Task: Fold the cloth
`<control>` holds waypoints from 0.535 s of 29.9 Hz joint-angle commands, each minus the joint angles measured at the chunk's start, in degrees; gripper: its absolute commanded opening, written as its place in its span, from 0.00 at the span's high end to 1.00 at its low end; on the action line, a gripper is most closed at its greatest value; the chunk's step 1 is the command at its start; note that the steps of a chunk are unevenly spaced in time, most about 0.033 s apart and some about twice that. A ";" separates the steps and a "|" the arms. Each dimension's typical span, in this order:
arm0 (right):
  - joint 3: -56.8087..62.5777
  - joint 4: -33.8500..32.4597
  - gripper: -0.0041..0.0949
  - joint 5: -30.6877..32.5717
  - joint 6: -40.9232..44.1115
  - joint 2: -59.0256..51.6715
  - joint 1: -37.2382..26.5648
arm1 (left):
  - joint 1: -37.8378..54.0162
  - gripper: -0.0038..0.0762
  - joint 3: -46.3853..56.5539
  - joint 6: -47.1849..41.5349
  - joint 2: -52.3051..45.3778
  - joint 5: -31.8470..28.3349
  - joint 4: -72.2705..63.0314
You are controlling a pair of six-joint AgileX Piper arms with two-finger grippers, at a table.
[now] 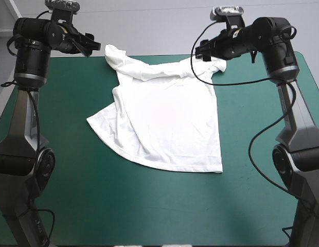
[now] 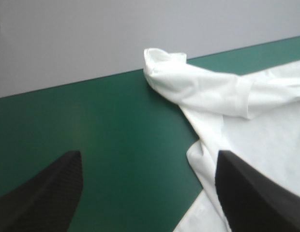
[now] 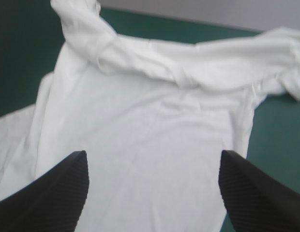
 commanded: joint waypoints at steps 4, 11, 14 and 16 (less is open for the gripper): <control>27.89 0.13 0.29 -2.79 -3.50 -16.40 -0.07 | -0.06 0.27 16.62 3.26 -9.22 2.32 1.32; 51.49 0.32 0.33 -2.91 -5.64 -25.67 -0.07 | -0.06 0.27 33.23 3.91 -9.00 -5.00 1.94; 58.34 0.31 0.33 -2.91 -5.89 -27.79 -0.07 | -0.06 0.27 38.88 4.13 -8.75 -10.57 1.94; 61.93 0.19 0.33 -2.91 -6.20 -28.93 -0.07 | -0.06 0.27 41.71 4.27 -7.99 -13.15 1.94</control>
